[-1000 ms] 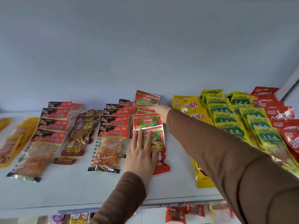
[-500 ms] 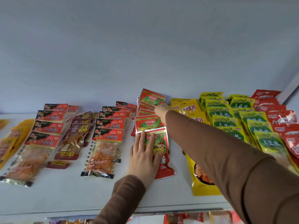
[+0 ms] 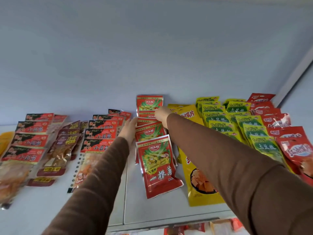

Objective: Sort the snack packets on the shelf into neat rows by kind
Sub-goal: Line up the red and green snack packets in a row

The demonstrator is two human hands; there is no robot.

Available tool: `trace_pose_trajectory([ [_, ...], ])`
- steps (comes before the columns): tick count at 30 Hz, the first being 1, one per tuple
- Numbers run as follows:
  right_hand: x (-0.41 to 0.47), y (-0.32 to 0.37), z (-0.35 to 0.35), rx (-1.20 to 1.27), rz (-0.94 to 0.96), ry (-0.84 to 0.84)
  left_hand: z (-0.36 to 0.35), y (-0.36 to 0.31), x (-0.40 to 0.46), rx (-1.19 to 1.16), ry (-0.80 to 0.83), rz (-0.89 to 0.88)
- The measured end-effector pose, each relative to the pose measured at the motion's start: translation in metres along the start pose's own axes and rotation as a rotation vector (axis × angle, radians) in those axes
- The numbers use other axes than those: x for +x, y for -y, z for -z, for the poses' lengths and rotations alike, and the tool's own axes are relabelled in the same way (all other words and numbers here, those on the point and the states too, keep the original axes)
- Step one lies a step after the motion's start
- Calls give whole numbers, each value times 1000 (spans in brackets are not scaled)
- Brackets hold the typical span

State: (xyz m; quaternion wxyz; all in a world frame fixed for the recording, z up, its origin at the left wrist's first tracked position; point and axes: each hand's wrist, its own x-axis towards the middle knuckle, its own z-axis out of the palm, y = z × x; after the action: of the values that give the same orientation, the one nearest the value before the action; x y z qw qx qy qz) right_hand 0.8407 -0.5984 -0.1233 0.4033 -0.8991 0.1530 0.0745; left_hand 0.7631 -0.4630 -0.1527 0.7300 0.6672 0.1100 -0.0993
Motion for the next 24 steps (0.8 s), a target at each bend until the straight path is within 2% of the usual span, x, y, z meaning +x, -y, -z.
trace_pose_trajectory([
  [2, -2, 2, 2, -56, 47, 60, 2, -5, 16, 3, 14, 43],
  [6, 0, 0, 9, -153, 82, 45, 6, -7, 31, -43, 0, 88],
  [10, -3, -5, 14, -124, 125, 101, 0, -3, 34, 11, 32, 84],
  [12, -1, -9, 12, 49, 84, 90, -1, -3, 31, 26, 33, 59],
  [15, 1, -10, 9, 464, -5, 72, 4, 0, 19, 58, 10, -39],
  [16, 0, -9, 12, 512, 0, 52, 7, 3, 15, 104, 14, -93],
  [17, 1, -7, 17, 481, 34, 34, 9, 6, 10, 155, 18, -153],
  [19, 2, -6, 31, 269, 171, 1, 11, 15, 2, 212, 6, -226],
  [22, 6, -10, 46, -198, 417, -29, 10, 23, -9, 224, 45, -271],
  [24, 7, -12, 42, -484, 478, 44, 6, 26, -13, 273, 102, -303],
])
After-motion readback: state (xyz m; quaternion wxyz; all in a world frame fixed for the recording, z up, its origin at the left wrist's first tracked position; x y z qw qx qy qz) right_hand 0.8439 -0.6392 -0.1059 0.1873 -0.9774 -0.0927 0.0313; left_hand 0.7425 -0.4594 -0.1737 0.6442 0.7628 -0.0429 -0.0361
